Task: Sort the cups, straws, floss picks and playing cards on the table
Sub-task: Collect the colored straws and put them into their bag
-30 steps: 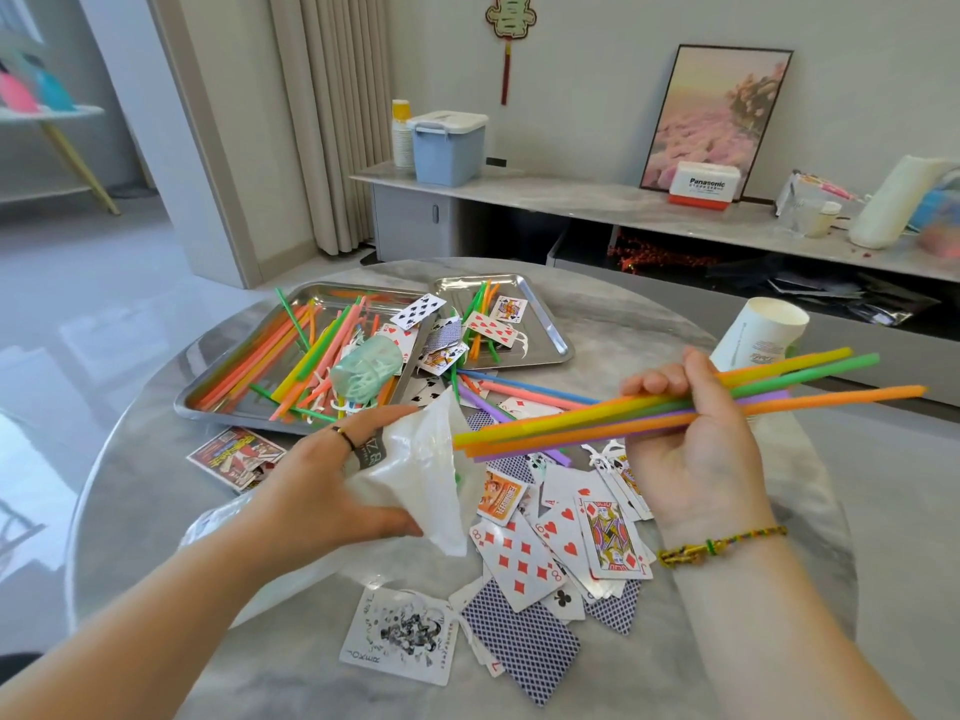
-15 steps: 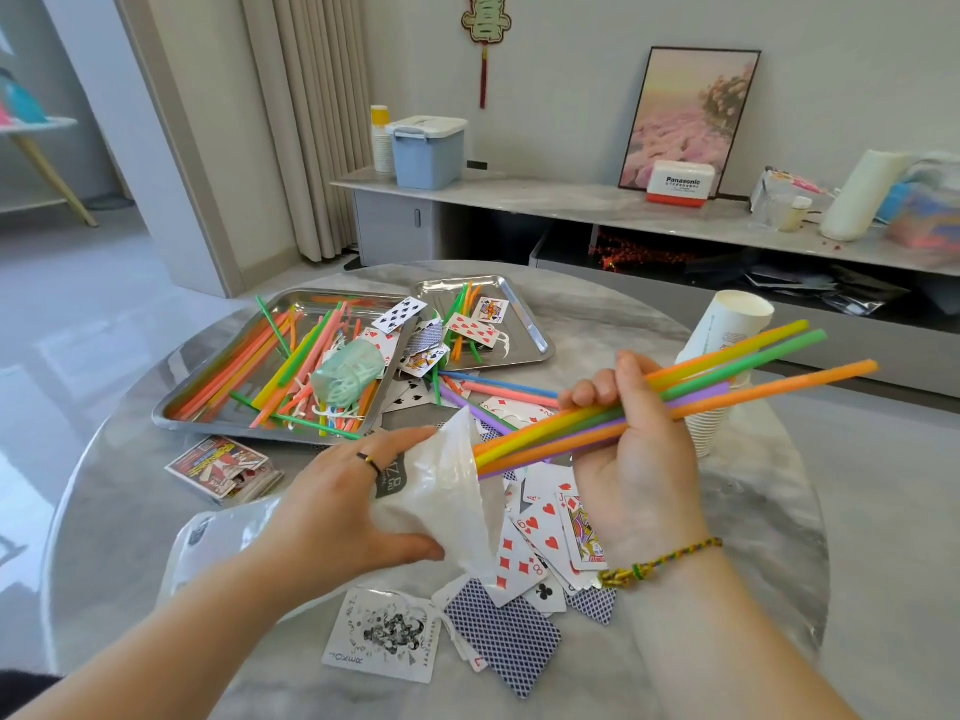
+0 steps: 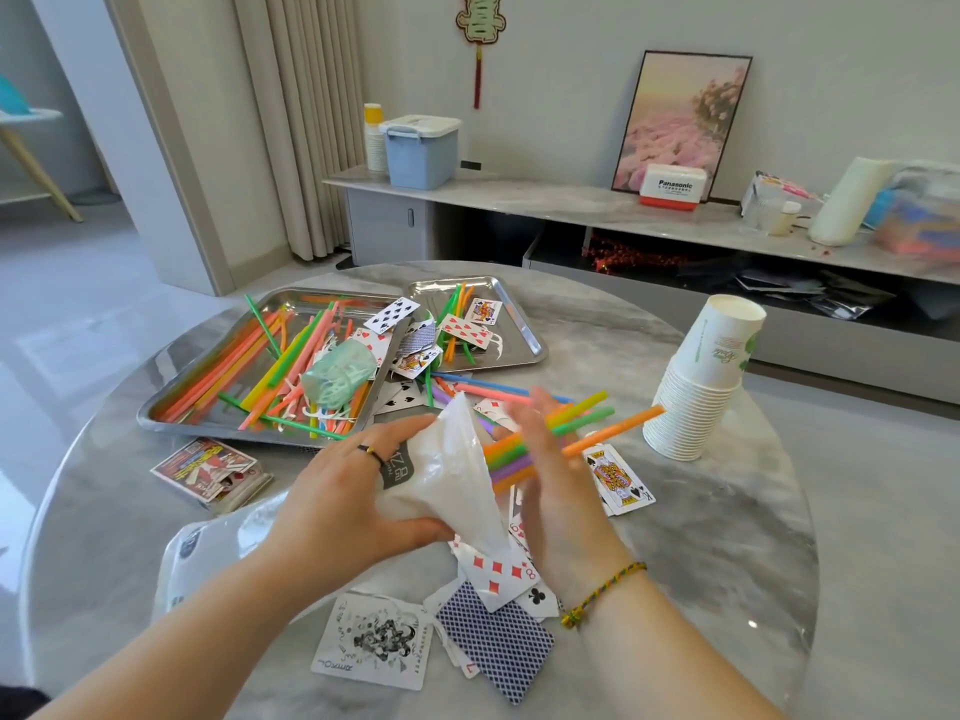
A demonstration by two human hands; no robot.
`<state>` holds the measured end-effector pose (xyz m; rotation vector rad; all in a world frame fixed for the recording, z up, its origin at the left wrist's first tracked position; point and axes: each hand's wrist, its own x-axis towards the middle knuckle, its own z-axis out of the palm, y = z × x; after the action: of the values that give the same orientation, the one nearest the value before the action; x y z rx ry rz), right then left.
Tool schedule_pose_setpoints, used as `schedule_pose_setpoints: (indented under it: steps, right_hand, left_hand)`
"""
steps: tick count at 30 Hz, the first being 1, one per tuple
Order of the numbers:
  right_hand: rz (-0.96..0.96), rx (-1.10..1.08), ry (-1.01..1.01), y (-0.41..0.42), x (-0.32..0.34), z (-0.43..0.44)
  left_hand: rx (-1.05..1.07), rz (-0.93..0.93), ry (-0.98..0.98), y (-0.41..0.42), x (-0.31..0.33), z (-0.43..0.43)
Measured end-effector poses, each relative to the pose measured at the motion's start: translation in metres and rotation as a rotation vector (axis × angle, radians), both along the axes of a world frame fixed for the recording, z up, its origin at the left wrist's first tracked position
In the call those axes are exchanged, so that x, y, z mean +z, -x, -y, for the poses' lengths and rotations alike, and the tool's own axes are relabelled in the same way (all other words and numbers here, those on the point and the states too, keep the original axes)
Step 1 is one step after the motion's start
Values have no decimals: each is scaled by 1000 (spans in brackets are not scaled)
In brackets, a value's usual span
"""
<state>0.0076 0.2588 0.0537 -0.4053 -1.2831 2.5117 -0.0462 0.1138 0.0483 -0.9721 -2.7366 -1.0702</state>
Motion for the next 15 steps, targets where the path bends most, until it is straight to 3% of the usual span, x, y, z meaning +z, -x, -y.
schedule_pose_setpoints:
  steps: [2, 6, 10, 12, 15]
  right_hand:
    - [-26, -173, 24, 0, 3, -16]
    - [-23, -291, -435, -1, -4, -27]
    - [-66, -56, -728, -1, -15, -6]
    - [-75, 98, -790, 0, -20, 3]
    - [-79, 85, -778, -1, -19, 1]
  left_hand:
    - [15, 2, -6, 0, 3, 0]
    - [15, 16, 18, 0, 4, 0]
    - [3, 7, -2, 1, 1, -2]
    - [1, 3, -25, 2, 1, -3]
    - [12, 10, -22, 7, -2, 2]
